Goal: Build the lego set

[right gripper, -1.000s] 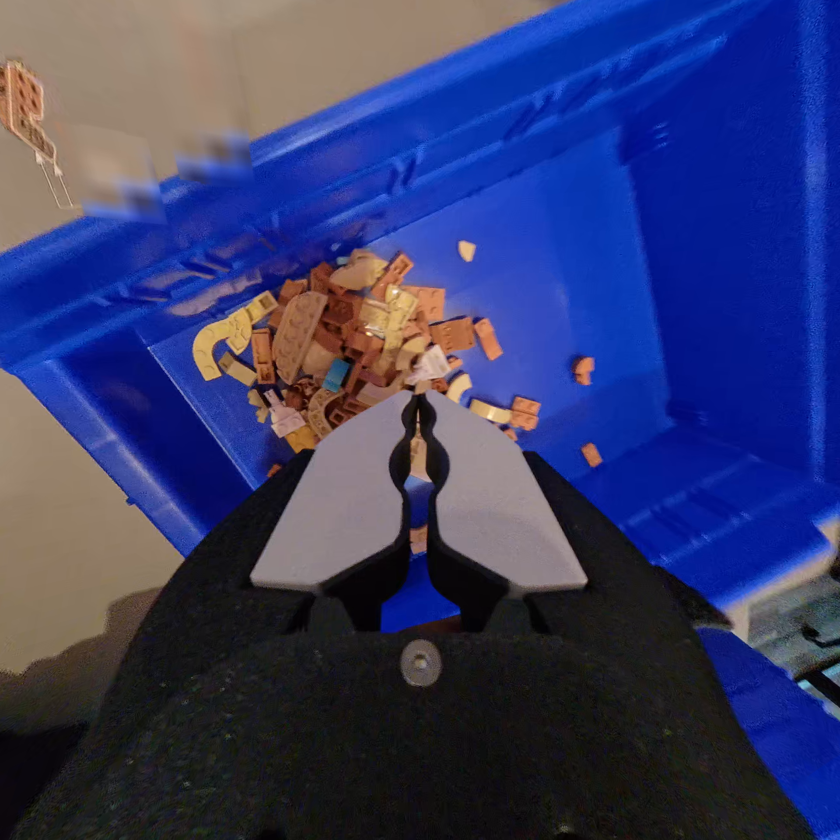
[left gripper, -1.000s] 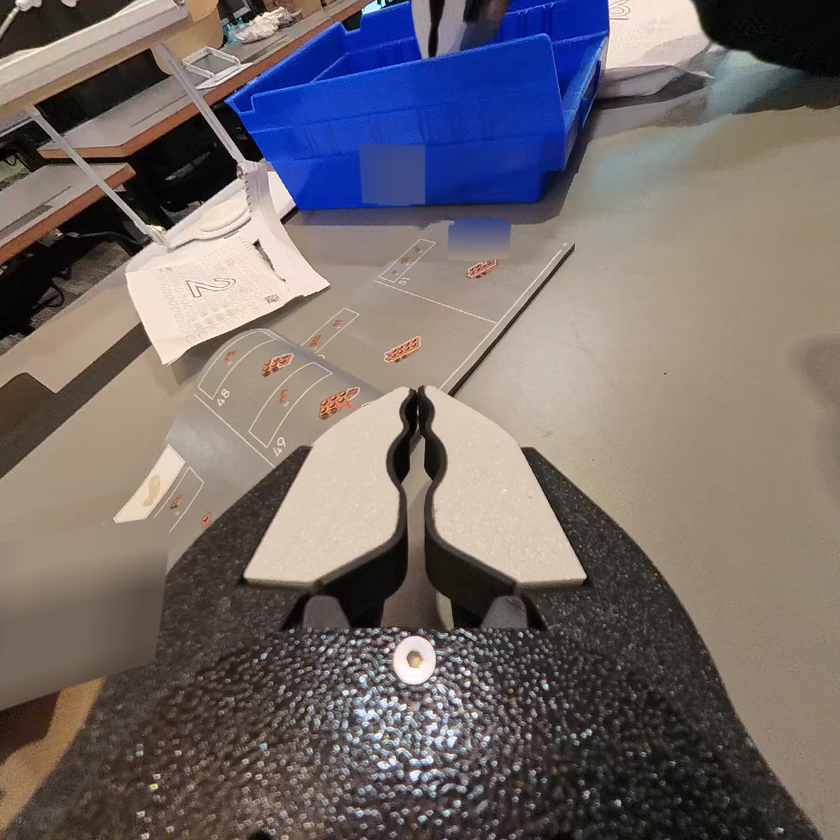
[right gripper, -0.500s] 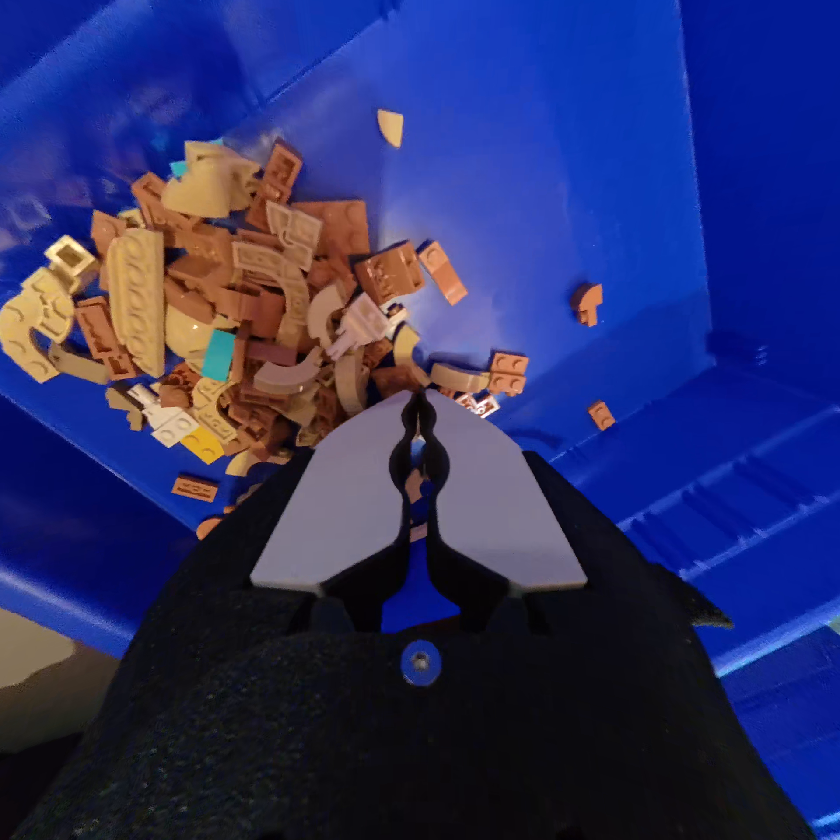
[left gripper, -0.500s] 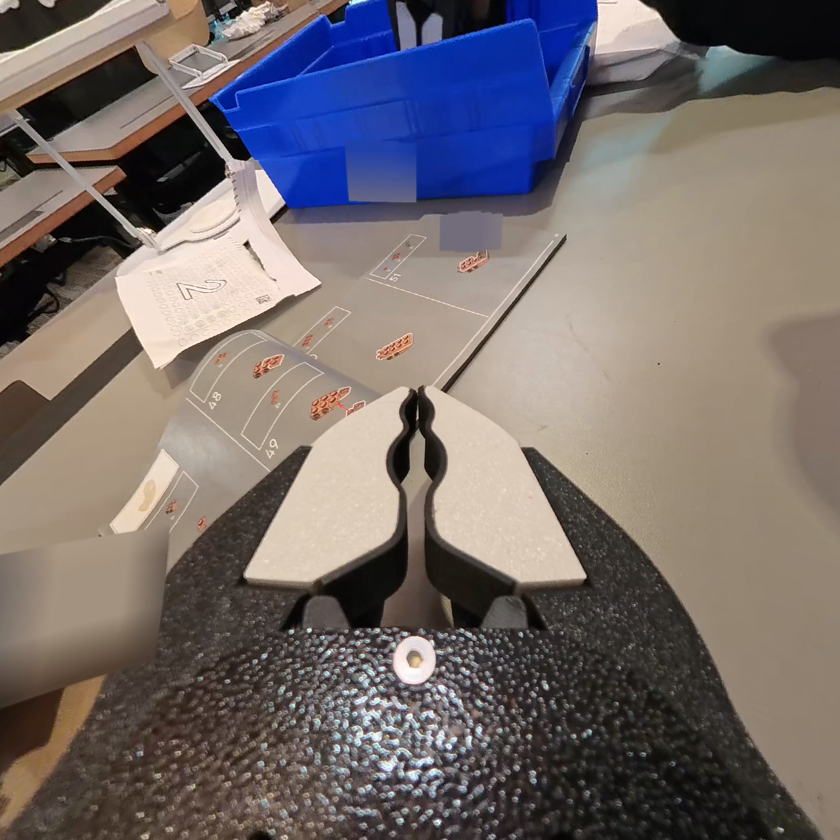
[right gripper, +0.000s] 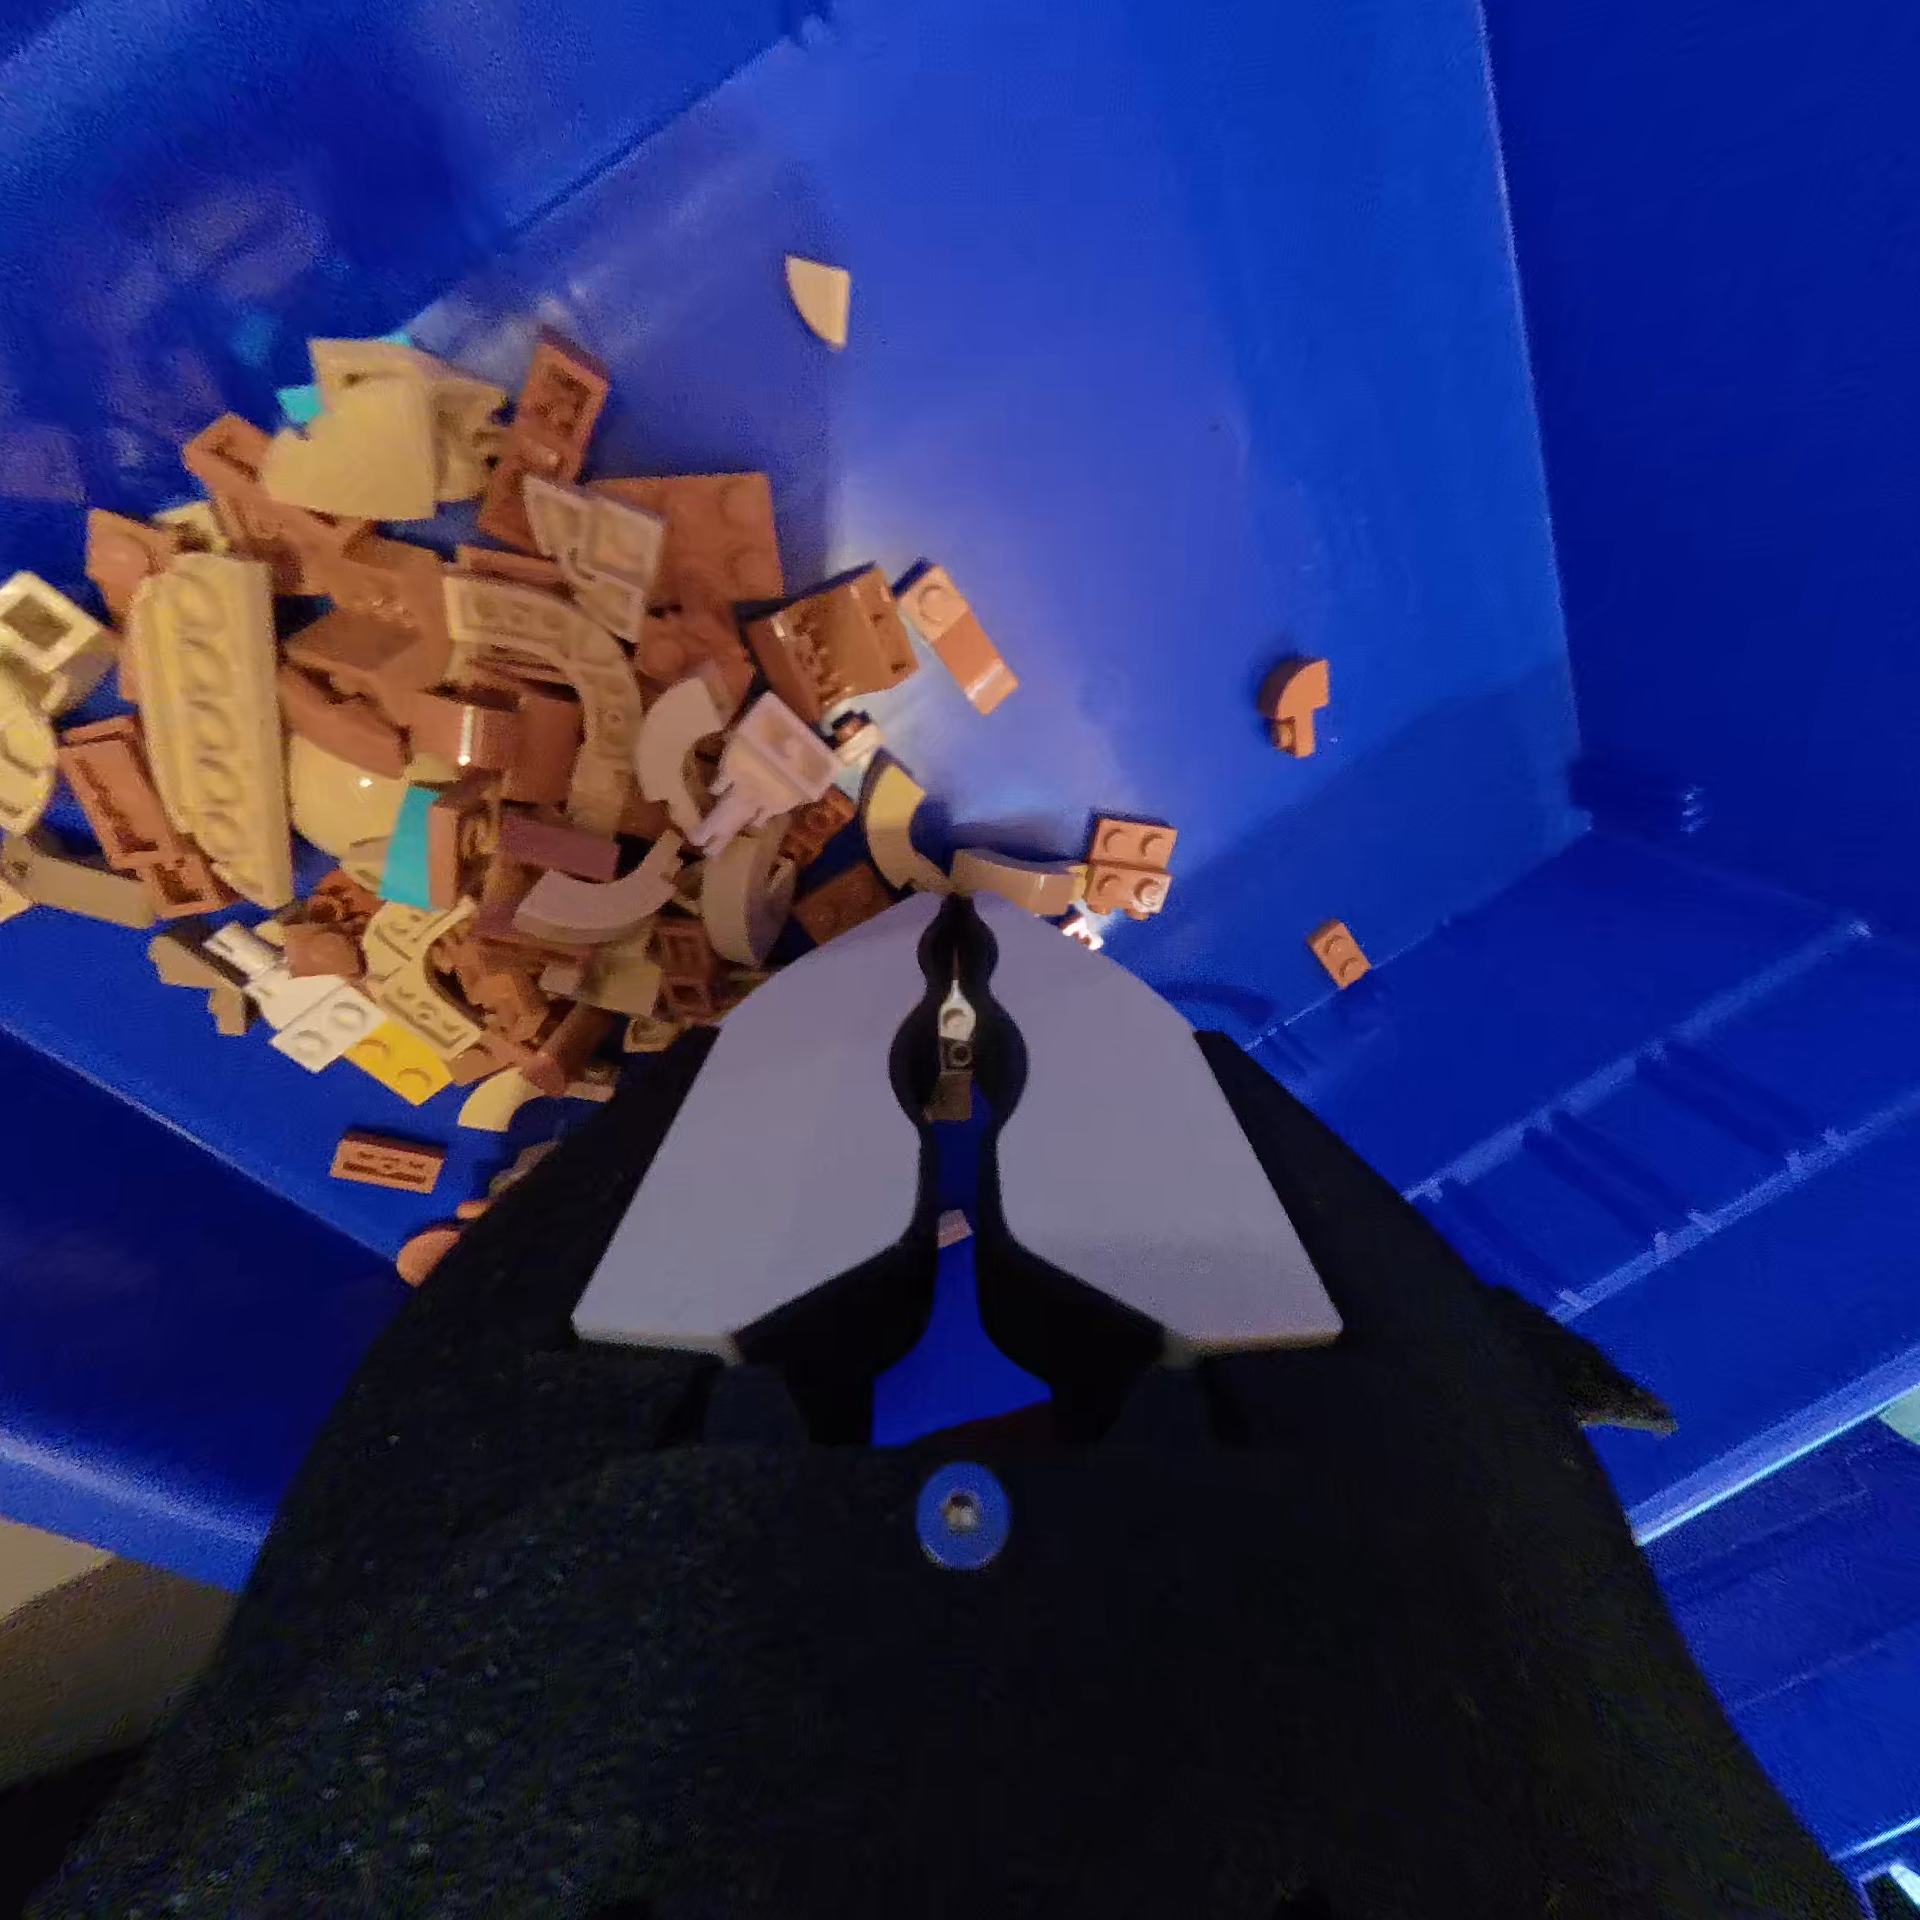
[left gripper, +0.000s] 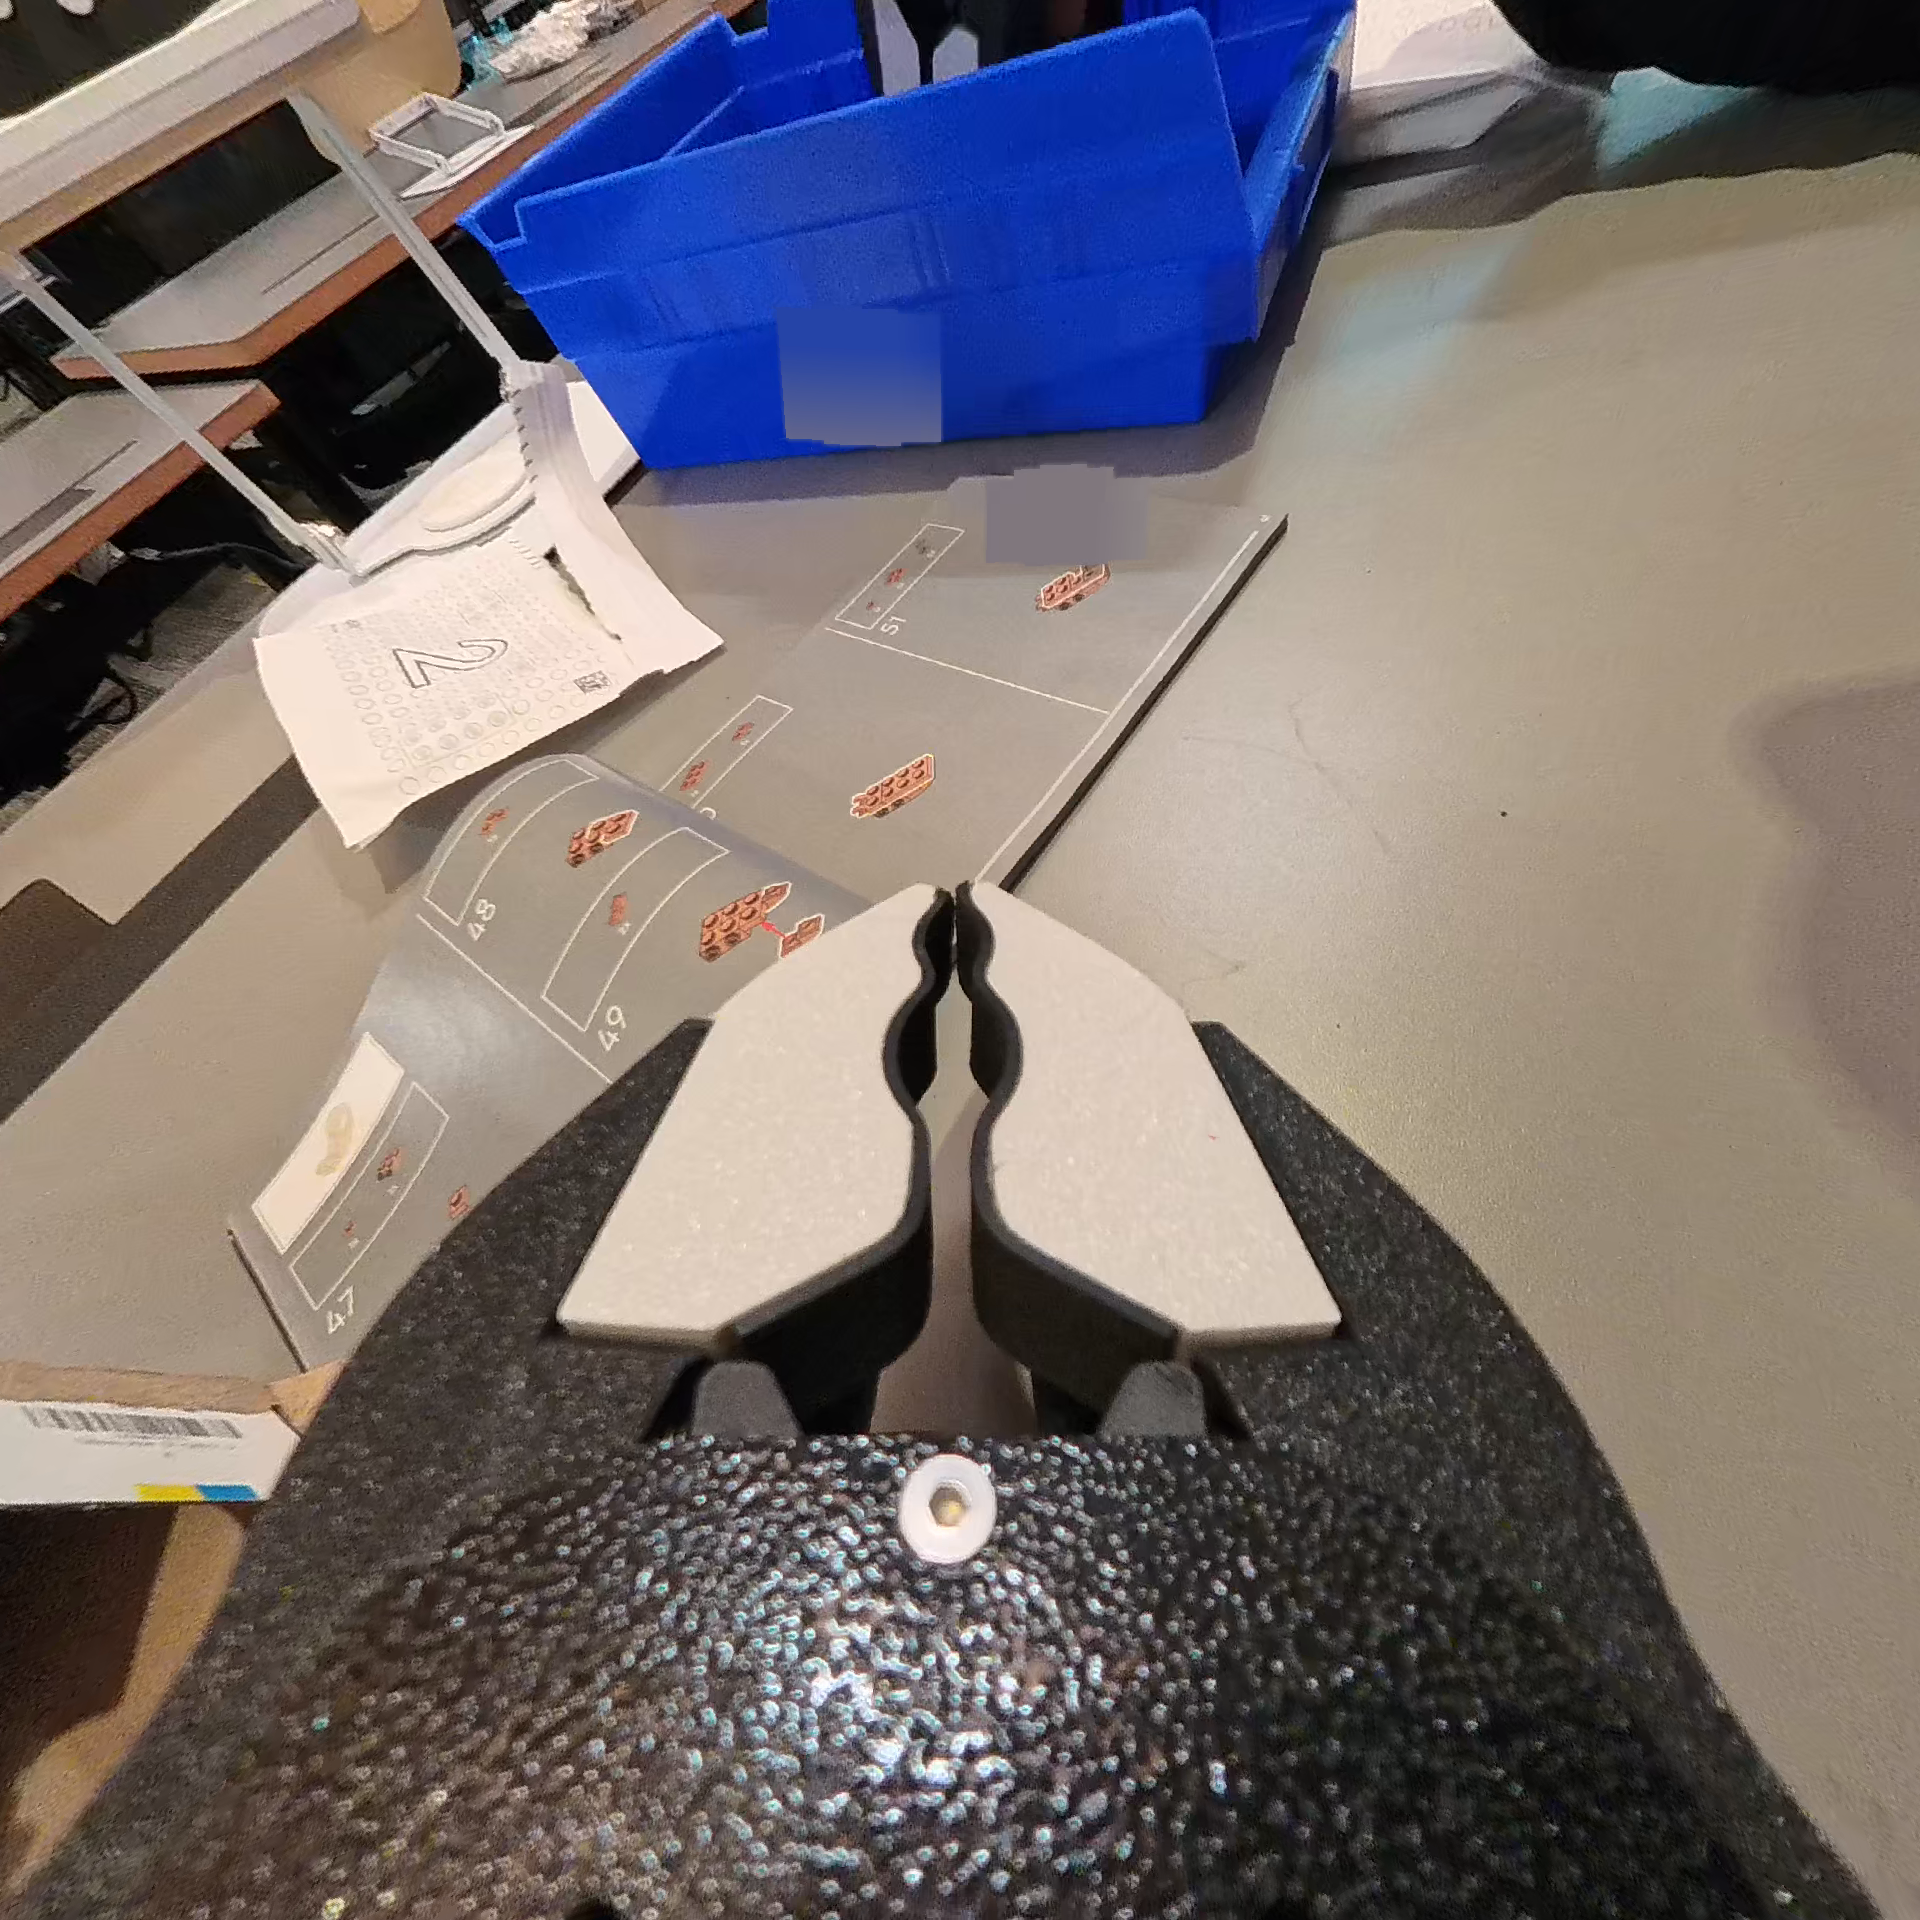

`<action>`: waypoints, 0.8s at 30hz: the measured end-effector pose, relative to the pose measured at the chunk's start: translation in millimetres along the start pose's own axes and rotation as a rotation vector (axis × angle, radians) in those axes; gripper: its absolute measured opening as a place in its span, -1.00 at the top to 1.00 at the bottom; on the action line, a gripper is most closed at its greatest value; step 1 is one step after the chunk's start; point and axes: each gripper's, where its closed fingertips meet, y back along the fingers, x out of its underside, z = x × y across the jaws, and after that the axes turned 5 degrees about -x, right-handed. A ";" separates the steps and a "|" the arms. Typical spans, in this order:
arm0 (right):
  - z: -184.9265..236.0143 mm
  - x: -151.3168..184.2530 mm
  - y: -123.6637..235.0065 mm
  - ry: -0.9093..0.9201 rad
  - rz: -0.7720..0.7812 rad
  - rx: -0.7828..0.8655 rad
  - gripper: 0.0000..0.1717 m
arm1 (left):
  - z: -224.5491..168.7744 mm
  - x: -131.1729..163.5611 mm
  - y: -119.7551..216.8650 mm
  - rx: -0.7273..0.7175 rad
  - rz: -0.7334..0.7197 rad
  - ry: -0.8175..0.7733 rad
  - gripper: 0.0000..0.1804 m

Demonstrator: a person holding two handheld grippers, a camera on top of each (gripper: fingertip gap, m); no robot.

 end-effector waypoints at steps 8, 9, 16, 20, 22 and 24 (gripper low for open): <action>18.2 -16.0 4.8 0.073 -0.077 -0.070 1.00 | -1.3 0.8 -0.4 0.000 0.006 -0.013 1.00; 20.3 -16.1 2.8 0.078 -0.073 -0.080 1.00 | -1.4 0.9 -0.4 0.000 0.007 -0.015 1.00; -1.2 -21.0 -6.8 0.035 -0.065 0.034 1.00 | -1.9 1.1 -0.7 0.000 0.008 -0.018 1.00; -2.6 -22.4 -2.2 0.023 -0.090 0.041 1.00 | -1.6 1.4 -0.5 0.001 0.010 -0.015 1.00; -2.4 -22.8 0.4 0.030 -0.094 0.050 0.99 | -1.3 1.2 -0.5 0.001 0.009 -0.013 1.00; -0.7 -23.1 1.1 0.034 -0.097 0.046 0.99 | -1.1 1.2 -0.5 0.001 0.009 -0.011 1.00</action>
